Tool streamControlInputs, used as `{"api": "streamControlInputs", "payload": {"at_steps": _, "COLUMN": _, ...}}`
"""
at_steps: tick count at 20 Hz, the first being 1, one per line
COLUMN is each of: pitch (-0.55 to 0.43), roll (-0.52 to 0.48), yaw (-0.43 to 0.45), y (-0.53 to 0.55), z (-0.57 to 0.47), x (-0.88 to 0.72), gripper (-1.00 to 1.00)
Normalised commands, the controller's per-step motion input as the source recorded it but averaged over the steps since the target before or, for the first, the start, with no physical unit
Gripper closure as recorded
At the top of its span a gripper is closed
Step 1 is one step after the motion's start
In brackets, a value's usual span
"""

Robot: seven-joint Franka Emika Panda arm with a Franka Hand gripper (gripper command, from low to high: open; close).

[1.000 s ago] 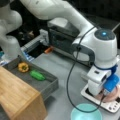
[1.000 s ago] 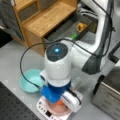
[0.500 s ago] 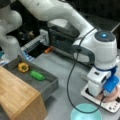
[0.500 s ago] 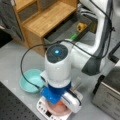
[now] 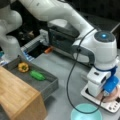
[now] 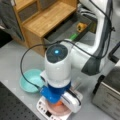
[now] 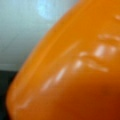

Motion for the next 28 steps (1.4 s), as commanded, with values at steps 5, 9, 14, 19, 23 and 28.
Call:
{"api": "streamControlInputs", "payload": {"at_steps": 5, "pitch": -0.080, "roll": -0.222, "yaw": -0.022, "y": 0.01, "z": 0.02, "x": -0.06, "gripper": 1.00}}
{"api": "streamControlInputs", "payload": {"at_steps": 9, "pitch": -0.027, "roll": -0.229, "yaw": 0.016, "y": 0.02, "z": 0.15, "x": -0.10, "gripper": 1.00}}
{"api": "streamControlInputs", "payload": {"at_steps": 14, "pitch": 0.027, "roll": -0.204, "yaw": 0.090, "y": 0.00, "z": 0.20, "x": -0.11, "gripper": 1.00}}
{"api": "streamControlInputs", "payload": {"at_steps": 19, "pitch": 0.075, "roll": -0.142, "yaw": 0.187, "y": -0.05, "z": 0.27, "x": -0.05, "gripper": 1.00}}
{"api": "streamControlInputs", "payload": {"at_steps": 23, "pitch": 0.141, "roll": -0.112, "yaw": 0.264, "y": -0.14, "z": 0.33, "x": 0.02, "gripper": 1.00}}
{"api": "streamControlInputs", "payload": {"at_steps": 28, "pitch": 0.196, "roll": -0.295, "yaw": 0.393, "y": -0.21, "z": 0.30, "x": 0.07, "gripper": 1.00}}
